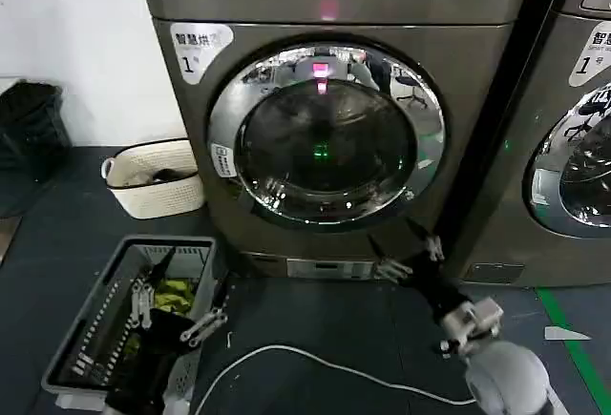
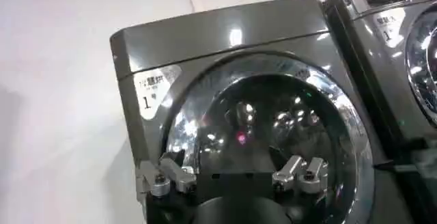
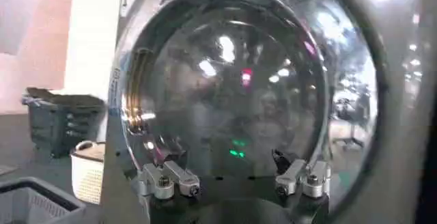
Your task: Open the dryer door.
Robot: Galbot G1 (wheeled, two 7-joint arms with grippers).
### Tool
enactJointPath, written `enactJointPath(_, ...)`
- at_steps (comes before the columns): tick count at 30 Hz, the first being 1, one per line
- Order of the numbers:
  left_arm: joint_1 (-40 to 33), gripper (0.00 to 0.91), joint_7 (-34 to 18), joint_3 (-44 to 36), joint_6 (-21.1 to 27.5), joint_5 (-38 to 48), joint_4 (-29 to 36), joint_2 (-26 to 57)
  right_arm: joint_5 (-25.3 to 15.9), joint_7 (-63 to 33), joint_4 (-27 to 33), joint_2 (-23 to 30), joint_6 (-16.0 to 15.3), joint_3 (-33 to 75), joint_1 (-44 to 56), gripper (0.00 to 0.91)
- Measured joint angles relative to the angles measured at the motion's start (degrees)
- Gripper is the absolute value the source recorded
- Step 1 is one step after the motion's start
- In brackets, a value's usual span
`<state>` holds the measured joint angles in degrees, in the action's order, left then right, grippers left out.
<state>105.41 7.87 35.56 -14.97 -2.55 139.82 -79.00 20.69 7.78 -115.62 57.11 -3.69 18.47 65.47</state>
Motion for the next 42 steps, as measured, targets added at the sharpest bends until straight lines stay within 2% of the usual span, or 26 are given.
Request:
enactJointPath(13, 0.3, 0.907, 1.3, 0.0, -0.6, -1.0, -0.3, -0.9, 3.3, 1.2, 8.9, 0.1, -0.1, -11.3, -16.8, 0.907)
enactJointPath(26, 1.0, 0.907, 1.8, 0.2, -1.3, -2.3, -0.2, -2.1, 3.5, 1.1, 17.0, 4.9, -0.5, -20.9, -28.5, 0.907)
enactJointPath(42, 1.5, 0.907, 2.0, 0.0, -1.9, -3.2, -0.4, -3.3, 3.3, 1.3, 25.7, 11.3, -0.3, -28.2, -37.9, 0.907)
